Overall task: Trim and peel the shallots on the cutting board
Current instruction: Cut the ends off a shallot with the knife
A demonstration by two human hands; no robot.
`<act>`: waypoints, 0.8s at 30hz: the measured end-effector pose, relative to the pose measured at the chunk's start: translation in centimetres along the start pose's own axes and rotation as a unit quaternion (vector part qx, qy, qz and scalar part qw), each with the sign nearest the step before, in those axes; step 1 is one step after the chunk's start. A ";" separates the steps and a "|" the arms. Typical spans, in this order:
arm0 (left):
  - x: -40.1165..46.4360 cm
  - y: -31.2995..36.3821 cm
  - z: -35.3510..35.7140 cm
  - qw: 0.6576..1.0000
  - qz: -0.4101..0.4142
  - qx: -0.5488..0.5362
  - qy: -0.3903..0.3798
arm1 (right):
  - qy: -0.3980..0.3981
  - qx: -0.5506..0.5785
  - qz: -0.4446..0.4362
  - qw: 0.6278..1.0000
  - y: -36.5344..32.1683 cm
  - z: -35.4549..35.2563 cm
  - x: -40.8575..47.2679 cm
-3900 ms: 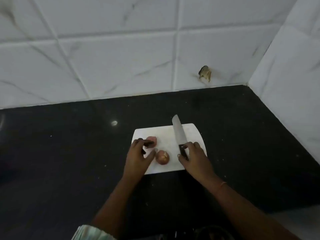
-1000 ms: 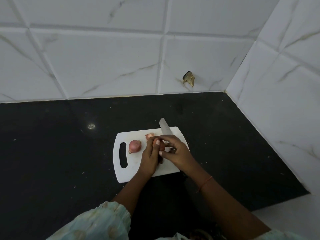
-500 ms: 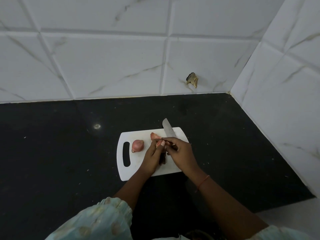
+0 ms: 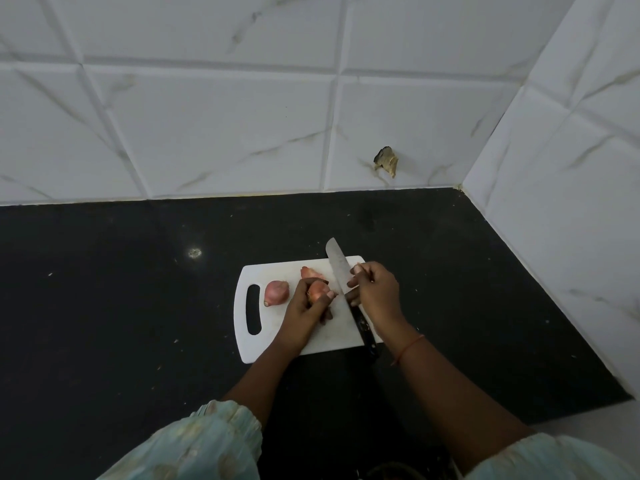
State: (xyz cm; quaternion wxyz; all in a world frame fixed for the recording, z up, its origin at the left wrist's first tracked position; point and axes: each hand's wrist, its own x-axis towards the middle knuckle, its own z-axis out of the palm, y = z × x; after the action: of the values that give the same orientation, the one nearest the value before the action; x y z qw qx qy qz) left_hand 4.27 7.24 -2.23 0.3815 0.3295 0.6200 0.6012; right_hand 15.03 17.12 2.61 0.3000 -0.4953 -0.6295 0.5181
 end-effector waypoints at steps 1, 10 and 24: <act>-0.1 0.2 -0.1 1.000 -0.001 -0.008 0.008 | -0.002 -0.028 -0.003 1.000 0.0 -0.1 0.5; 0.0 0.3 0.0 0.997 -0.027 -0.053 0.056 | -0.207 -0.287 -0.213 0.911 -0.5 3.0 4.5; 0.4 0.2 -0.2 0.993 -0.050 -0.071 0.084 | -0.199 -0.498 -0.306 0.787 0.6 4.4 5.1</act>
State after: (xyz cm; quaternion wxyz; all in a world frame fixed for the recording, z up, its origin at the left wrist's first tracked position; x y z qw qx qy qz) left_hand 3.87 7.49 -2.08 0.3801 0.2179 0.6213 0.6496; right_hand 9.64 20.35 0.10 0.0227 -0.2432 -0.9644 0.1011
